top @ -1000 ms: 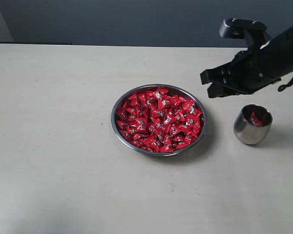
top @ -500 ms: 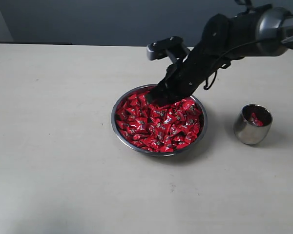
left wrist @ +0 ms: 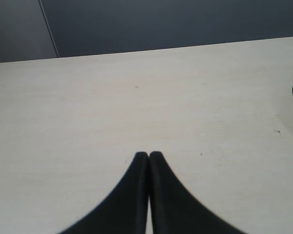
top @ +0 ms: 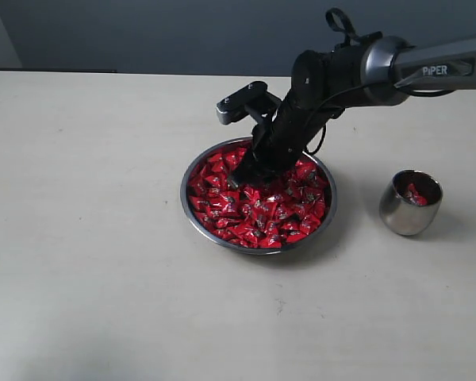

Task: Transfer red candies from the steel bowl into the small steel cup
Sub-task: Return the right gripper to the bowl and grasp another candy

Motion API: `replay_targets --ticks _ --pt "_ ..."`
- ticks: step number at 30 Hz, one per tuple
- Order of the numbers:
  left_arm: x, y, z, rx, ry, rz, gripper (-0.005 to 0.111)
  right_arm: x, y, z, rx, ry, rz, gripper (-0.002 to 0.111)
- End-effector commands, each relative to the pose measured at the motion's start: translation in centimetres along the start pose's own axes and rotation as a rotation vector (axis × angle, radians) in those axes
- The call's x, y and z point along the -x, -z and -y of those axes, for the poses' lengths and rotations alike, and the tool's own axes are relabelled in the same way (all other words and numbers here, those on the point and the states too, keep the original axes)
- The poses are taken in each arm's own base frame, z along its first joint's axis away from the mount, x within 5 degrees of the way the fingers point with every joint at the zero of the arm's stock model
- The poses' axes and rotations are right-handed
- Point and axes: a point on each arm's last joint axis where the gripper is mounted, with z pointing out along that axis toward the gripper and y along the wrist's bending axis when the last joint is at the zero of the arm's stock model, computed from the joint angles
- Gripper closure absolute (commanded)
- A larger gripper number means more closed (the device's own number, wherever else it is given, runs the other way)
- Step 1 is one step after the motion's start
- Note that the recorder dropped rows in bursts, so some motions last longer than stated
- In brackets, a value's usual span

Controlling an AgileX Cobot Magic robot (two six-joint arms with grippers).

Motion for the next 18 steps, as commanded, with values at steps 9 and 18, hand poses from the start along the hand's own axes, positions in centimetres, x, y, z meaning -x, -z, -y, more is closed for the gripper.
replay_targets --ticks 9,18 --pt "0.0 0.0 0.0 0.001 -0.001 0.011 0.106 0.1 0.4 0.3 -0.034 0.028 -0.008 0.109" --pt "0.0 0.0 0.0 0.001 -0.001 0.011 0.106 1.3 4.5 0.0 -0.053 -0.011 0.073 0.109"
